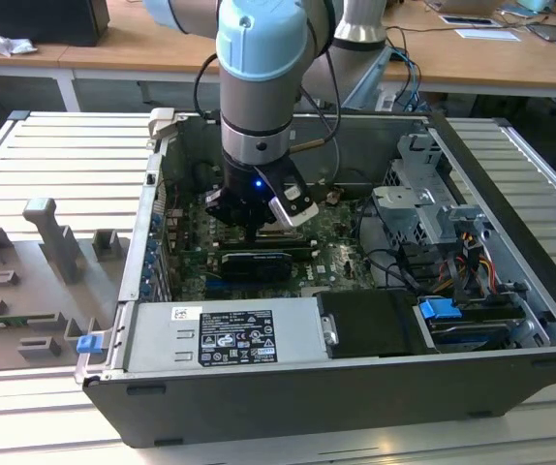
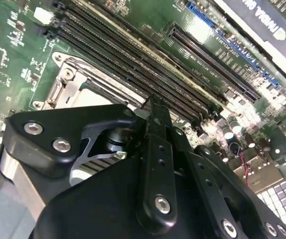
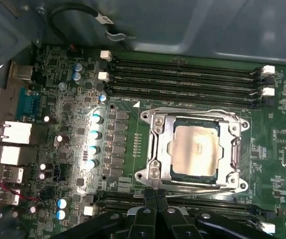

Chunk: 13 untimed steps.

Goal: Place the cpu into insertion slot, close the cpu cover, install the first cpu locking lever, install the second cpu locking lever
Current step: 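Install the second cpu locking lever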

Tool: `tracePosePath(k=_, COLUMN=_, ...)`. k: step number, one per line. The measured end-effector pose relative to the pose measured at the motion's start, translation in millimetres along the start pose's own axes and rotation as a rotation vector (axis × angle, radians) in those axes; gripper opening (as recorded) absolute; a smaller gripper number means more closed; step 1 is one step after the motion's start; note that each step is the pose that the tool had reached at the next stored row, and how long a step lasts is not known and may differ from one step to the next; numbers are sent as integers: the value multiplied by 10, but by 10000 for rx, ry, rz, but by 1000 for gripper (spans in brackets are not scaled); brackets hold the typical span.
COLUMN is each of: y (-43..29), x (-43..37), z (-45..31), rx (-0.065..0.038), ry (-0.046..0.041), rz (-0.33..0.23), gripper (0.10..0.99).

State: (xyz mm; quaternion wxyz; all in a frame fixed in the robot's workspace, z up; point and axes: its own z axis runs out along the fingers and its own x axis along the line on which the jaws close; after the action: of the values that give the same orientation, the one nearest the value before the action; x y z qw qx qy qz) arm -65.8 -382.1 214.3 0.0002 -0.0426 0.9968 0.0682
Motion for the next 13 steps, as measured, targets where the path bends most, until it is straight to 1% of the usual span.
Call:
tracePosePath(k=1, y=-3, x=21, z=6, rx=-190, ry=-17, rz=-2, gripper=106)
tracePosePath(k=2, y=-5, x=31, z=13, rx=-292, ry=-26, rz=-3, gripper=106)
tracePosePath(k=3, y=-8, x=39, z=41, rx=-355, ry=-34, rz=-4, gripper=106)
tracePosePath(k=4, y=-13, x=45, z=74, rx=-379, ry=-34, rz=-3, gripper=106)
tracePosePath(k=5, y=-17, x=51, z=94, rx=-423, ry=-37, rz=-2, gripper=106)
tracePosePath(k=8, y=-18, x=61, z=120, rx=-559, ry=-47, rz=-6, gripper=106)
tracePosePath(k=9, y=-20, x=62, z=129, rx=-589, ry=-49, rz=-5, gripper=106)
tracePosePath(k=10, y=-22, x=67, z=147, rx=-690, ry=-59, rz=-5, gripper=106)
tracePosePath(k=12, y=-25, x=82, z=164, rx=-836, ry=-70, rz=-9, gripper=106)
tracePosePath(k=13, y=-24, x=82, z=164, rx=-847, ry=-71, rz=-10, gripper=106)
